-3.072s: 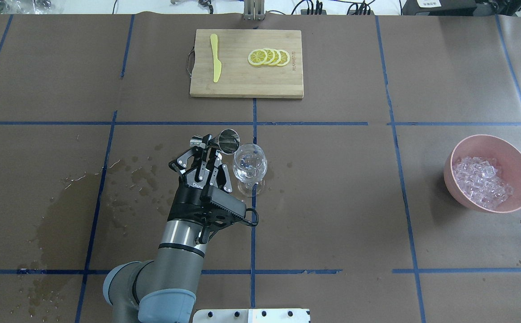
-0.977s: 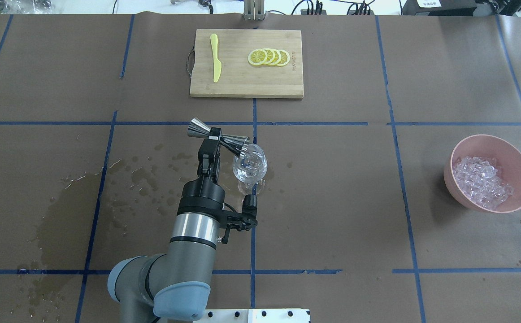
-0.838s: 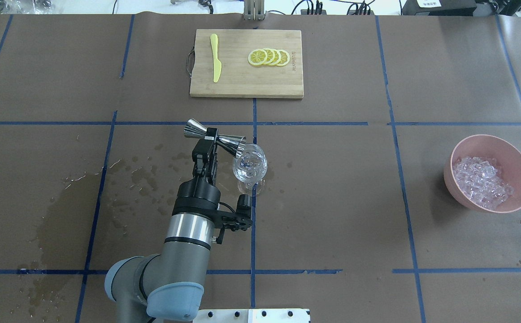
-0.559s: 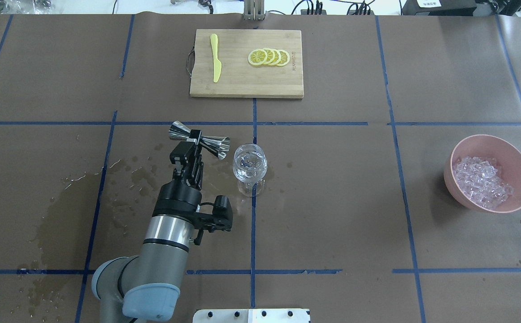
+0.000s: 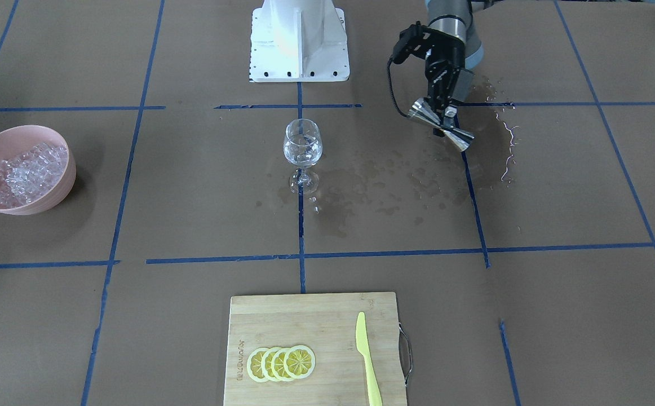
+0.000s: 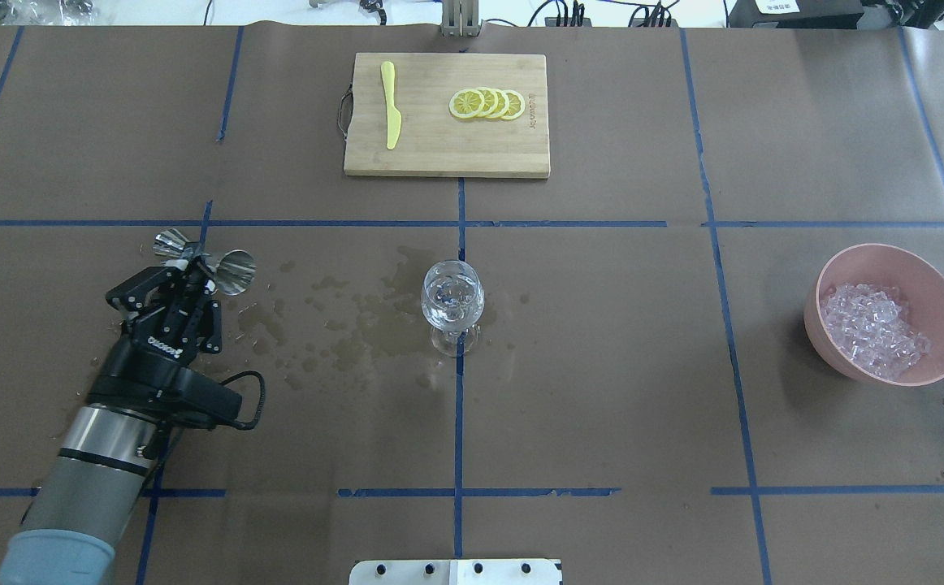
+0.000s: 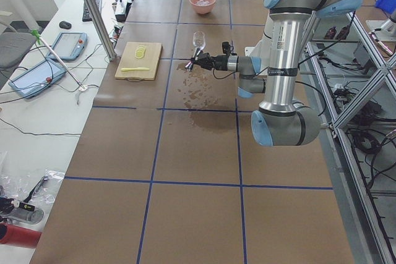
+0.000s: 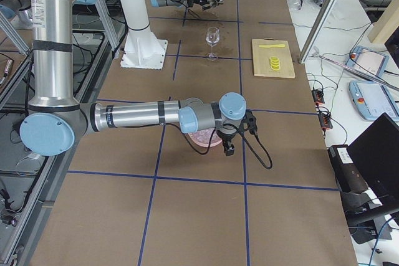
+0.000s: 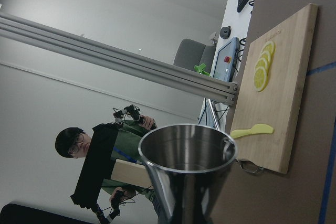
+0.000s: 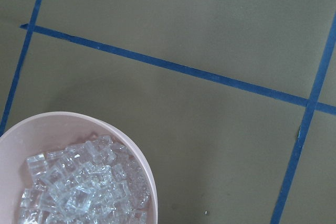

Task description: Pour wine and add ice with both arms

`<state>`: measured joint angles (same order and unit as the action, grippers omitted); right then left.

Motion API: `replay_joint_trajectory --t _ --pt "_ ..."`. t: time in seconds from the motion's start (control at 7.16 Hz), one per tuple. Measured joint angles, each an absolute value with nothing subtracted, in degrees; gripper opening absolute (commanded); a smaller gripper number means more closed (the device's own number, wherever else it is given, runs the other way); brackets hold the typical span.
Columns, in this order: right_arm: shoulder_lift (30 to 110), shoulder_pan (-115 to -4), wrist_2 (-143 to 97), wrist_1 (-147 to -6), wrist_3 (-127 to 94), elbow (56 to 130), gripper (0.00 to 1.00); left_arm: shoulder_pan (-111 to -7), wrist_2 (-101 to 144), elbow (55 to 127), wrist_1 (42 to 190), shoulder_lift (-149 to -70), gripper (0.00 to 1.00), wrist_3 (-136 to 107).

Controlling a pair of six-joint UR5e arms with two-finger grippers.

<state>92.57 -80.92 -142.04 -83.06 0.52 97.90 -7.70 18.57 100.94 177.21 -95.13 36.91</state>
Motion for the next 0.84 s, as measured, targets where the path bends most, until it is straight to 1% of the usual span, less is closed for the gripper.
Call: replay_joint_trajectory --t 0.14,0.28,0.84 --pt "92.58 -80.91 -142.03 -83.07 0.52 97.83 1.00 -7.85 18.71 100.45 181.71 -92.43 0.00 36.64" --pt "92.57 -80.89 -142.03 -83.11 0.53 97.78 1.00 -7.92 18.71 99.59 183.81 -91.34 0.00 36.41" --pt "92.59 -80.88 -142.05 -83.06 0.45 97.84 1.00 -8.21 18.46 96.39 184.91 -90.08 0.00 38.55"
